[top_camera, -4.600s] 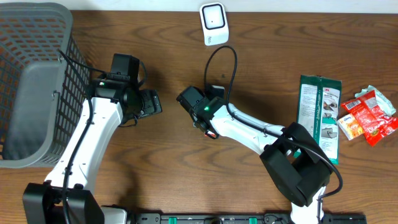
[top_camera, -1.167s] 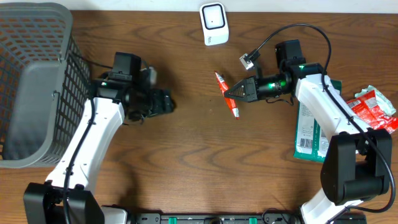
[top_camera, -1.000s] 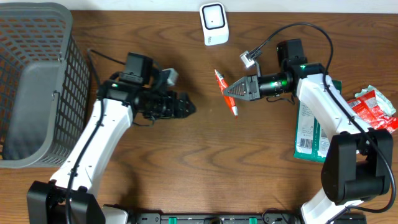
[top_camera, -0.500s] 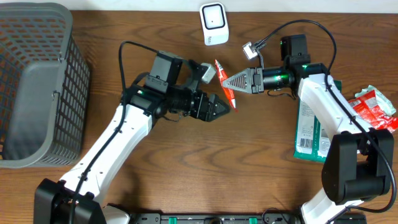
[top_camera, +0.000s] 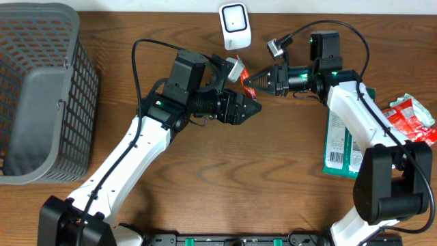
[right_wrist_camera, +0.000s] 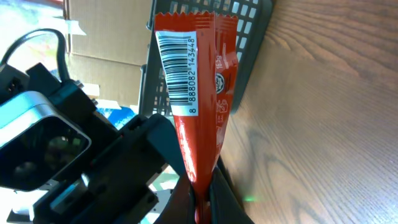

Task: Scan the item barcode
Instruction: 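Grasp the red stick packet with the left gripper, release right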

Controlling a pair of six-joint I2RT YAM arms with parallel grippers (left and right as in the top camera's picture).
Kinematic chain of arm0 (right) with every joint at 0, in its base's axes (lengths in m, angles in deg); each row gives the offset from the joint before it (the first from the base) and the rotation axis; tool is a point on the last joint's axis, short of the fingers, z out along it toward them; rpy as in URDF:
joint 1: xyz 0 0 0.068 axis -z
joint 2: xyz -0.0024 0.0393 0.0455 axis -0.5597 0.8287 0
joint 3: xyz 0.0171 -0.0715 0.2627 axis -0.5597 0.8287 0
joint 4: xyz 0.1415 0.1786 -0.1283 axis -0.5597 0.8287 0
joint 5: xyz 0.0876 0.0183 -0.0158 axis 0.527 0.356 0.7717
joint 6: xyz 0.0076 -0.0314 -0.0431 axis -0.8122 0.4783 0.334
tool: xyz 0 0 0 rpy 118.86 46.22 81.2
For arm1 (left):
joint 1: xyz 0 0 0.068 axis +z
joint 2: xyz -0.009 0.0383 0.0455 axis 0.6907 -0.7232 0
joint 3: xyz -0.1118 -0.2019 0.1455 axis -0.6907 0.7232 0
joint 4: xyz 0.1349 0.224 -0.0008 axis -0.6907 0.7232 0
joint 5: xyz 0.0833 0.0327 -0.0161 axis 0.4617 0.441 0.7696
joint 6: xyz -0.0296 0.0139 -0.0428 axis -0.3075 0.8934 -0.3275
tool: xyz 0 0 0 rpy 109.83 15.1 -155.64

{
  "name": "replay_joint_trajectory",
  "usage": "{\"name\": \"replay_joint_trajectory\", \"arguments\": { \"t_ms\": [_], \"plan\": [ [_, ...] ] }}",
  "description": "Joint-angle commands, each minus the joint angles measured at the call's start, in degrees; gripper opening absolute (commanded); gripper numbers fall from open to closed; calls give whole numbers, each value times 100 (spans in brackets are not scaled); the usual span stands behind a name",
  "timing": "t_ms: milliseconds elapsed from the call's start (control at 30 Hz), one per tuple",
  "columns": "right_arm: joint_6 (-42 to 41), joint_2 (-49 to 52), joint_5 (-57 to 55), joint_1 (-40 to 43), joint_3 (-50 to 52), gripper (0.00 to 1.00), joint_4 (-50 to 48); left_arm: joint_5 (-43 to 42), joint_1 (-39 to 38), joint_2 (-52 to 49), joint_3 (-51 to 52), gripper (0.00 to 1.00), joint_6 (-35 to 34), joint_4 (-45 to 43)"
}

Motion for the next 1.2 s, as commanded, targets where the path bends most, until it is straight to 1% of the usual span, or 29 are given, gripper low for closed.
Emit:
{"name": "replay_joint_trajectory", "arguments": {
  "t_ms": [0, 100, 367, 500, 633, 667, 700, 867, 933, 967, 1000, 1067, 1133, 1167],
  "plan": [
    [-577, -52, 94, -85, 2, 1, -407, 164, 2, 39, -4, 75, -146, -44],
    [-857, -52, 96, -142, 2, 1, -761, 166, 2, 37, -4, 74, -144, -50],
    [-866, -52, 26, -343, 2, 2, -903, 164, 4, 37, -4, 66, -256, -238],
    [-863, -52, -46, -380, 2, 2, -905, 164, 4, 37, -4, 53, -256, -254],
    [-863, -52, -129, -385, 2, 2, -946, 166, 4, 37, -4, 45, -251, -254],
    [-863, -52, -125, -385, 2, 2, -946, 168, 4, 37, -4, 40, -249, -254],
    [-863, -52, -122, -385, 2, 2, -944, 199, 4, 33, -4, 39, -249, -256],
    [-844, -52, -122, -389, 2, 2, -944, 817, 4, 31, -4, 21, -249, -120],
    [-793, -52, -122, -389, 2, 3, -946, 925, 4, 31, -4, 19, -249, -87],
    [-756, -52, -122, -389, 2, 4, -946, 944, 4, 31, -4, 15, -249, -79],
    [-691, -52, -127, -389, 2, 4, -946, 966, 4, 31, -4, 14, -249, -55],
    [-603, -52, -131, -376, 2, 7, -949, 1012, 4, 31, -4, 12, -249, 61],
    [-605, -52, -212, -361, 2, 13, -960, 1029, 4, 31, -4, 11, -247, 199],
    [-603, -52, -299, -343, 2, 17, -977, 1029, 2, 31, -4, 10, -245, 278]
  ]
}}
